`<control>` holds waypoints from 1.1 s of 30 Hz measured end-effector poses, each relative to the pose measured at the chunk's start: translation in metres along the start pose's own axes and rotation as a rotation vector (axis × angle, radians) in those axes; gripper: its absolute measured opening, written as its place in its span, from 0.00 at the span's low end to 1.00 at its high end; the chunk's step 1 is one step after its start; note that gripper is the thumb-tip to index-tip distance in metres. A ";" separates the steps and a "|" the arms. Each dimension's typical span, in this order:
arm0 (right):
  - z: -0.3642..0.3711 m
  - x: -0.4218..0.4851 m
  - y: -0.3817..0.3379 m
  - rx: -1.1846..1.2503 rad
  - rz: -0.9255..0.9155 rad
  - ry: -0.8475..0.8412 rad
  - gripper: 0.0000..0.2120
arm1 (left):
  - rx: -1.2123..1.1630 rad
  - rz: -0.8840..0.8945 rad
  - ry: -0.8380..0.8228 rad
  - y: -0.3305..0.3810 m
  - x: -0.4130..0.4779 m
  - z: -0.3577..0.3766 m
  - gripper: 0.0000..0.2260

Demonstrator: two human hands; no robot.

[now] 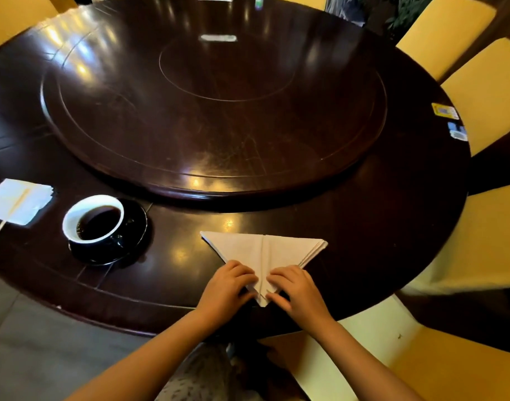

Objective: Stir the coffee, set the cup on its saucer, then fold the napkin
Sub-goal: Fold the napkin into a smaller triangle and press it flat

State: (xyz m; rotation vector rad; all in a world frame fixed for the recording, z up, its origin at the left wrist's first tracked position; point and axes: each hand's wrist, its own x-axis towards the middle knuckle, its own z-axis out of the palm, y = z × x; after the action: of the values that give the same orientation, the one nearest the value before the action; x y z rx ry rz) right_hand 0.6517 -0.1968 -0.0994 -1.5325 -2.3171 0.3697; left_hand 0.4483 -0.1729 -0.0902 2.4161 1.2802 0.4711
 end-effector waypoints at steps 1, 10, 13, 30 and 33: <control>0.000 0.000 0.000 0.005 0.003 0.017 0.12 | 0.007 0.006 0.010 0.001 0.000 0.001 0.11; 0.000 -0.003 -0.025 -0.052 0.035 0.040 0.09 | 0.070 -0.005 0.036 0.007 0.003 0.004 0.08; 0.000 -0.007 -0.025 -0.007 0.051 0.028 0.11 | 0.068 0.018 0.045 0.010 -0.001 0.006 0.08; 0.000 -0.019 0.005 -0.064 0.374 0.259 0.18 | 0.316 0.109 0.009 0.031 -0.001 0.026 0.12; 0.007 -0.025 0.006 -0.134 0.363 0.257 0.14 | 0.377 0.148 -0.011 0.032 -0.001 0.027 0.13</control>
State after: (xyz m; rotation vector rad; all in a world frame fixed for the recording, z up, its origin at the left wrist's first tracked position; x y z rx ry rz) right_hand 0.6627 -0.2174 -0.1116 -1.9448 -1.9008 0.0947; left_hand 0.4823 -0.1948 -0.0993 2.8338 1.2862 0.2735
